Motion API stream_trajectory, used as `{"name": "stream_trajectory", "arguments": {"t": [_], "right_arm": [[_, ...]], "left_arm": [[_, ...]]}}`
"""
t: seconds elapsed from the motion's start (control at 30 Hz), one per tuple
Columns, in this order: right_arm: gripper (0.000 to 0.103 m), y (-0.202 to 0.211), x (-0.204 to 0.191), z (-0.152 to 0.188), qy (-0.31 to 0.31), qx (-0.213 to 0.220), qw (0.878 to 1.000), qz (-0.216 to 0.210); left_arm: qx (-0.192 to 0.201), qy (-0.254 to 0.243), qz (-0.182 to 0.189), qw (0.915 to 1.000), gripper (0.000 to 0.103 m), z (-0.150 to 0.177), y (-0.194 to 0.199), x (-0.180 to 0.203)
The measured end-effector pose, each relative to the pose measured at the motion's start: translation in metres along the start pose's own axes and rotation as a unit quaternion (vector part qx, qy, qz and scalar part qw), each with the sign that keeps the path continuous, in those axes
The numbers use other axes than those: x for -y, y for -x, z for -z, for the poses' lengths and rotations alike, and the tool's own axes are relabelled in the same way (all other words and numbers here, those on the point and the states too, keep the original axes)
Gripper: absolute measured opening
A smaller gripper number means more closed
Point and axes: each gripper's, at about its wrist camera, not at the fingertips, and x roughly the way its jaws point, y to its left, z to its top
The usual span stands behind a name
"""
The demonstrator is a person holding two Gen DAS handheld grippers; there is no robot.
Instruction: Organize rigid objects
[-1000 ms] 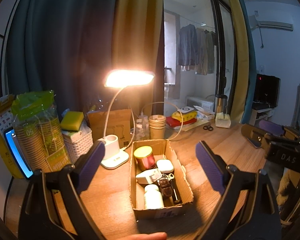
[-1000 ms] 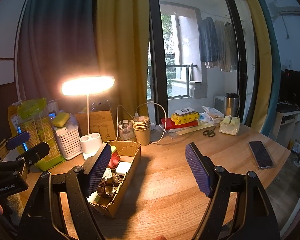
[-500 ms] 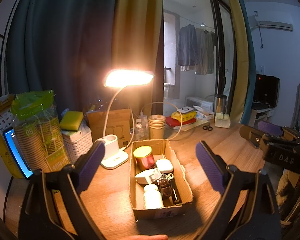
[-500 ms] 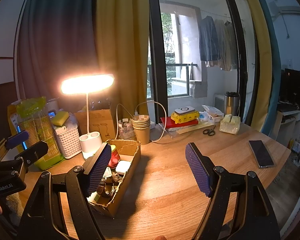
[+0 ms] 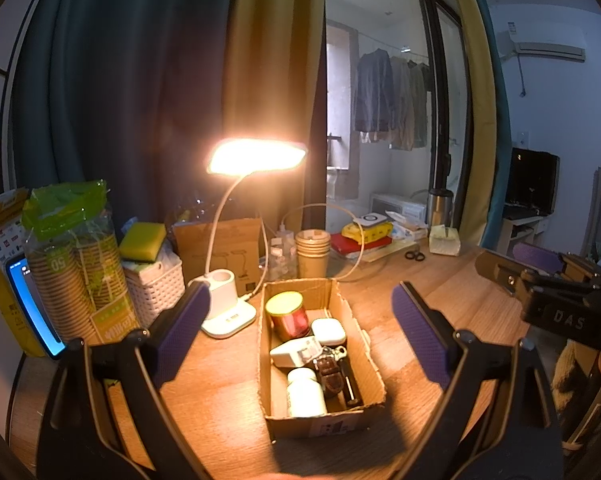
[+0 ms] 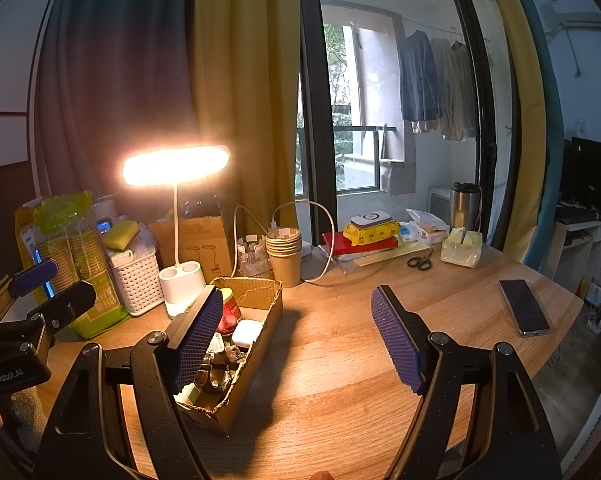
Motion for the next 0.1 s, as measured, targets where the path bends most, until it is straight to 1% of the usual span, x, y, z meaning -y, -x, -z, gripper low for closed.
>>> {"name": "stream_trajectory", "arguments": {"t": [0.1], "right_arm": [[0.079,-0.0021,-0.0009,0.0021,0.0,-0.002,1.0,-0.001]], "left_arm": [[0.0,0.001,0.003,1.0,0.093,0.0017,-0.0003,-0.0001]]}}
